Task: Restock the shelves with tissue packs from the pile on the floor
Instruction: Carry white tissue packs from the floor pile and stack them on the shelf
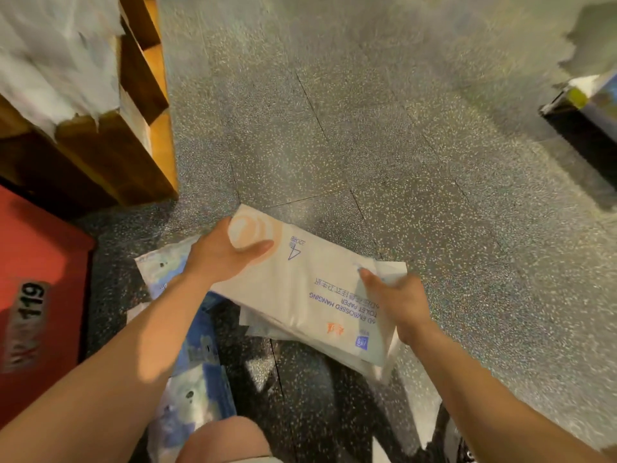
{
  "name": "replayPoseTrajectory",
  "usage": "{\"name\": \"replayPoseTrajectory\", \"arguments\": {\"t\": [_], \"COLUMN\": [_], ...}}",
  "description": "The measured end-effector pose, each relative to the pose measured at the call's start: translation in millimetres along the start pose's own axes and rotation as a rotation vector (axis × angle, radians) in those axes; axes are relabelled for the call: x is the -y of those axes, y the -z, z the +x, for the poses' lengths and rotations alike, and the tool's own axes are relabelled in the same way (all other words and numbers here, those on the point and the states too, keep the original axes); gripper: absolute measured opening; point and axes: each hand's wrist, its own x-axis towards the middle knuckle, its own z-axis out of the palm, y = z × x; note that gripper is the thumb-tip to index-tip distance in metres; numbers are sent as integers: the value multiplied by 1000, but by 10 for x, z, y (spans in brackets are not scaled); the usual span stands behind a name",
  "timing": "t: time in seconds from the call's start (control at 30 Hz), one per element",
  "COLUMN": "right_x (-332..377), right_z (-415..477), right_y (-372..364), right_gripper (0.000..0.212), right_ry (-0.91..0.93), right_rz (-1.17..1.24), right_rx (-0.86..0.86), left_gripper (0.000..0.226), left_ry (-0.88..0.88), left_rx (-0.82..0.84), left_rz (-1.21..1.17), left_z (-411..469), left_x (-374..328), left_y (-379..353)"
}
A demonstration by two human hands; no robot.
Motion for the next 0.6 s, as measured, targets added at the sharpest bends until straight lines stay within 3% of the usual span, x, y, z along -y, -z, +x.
{"name": "replayPoseTrajectory", "arguments": {"t": [0.07,0.13,0.23,0.3,0.4,0.5,0.6], "right_x": [280,550,1060,1443,2089,2622,3078], "right_z": [-192,-348,-704,-1054,-1741,-2373,-3136], "right_y": [95,269,685,1080,1846,2575,3485], "right_gripper": [42,30,27,27,32,42,39], "right_ry": [2,27,108,154,190,212,213], "right_rz": [41,94,174,171,153,130,132], "right_rx": [-32,-60,-67,-79,-118,-162,-265], "left_gripper": [93,88,80,87,100,100,94], "left_ry": [-11,-31,-44,-67,-93,-145,-213], "left_rx": [-67,-135,-198,-204,-166,-105,-42], "left_rz": [-10,-5,-9,-35,-83,-134,-163], "left_z": [-96,-242,-538,-842,-1378,-1862,-2475], "left_x": [-158,-407,-933,-1345,-2083,-2819,-3737], "left_y": [170,434,936,1342,2000,2527,3046]}}
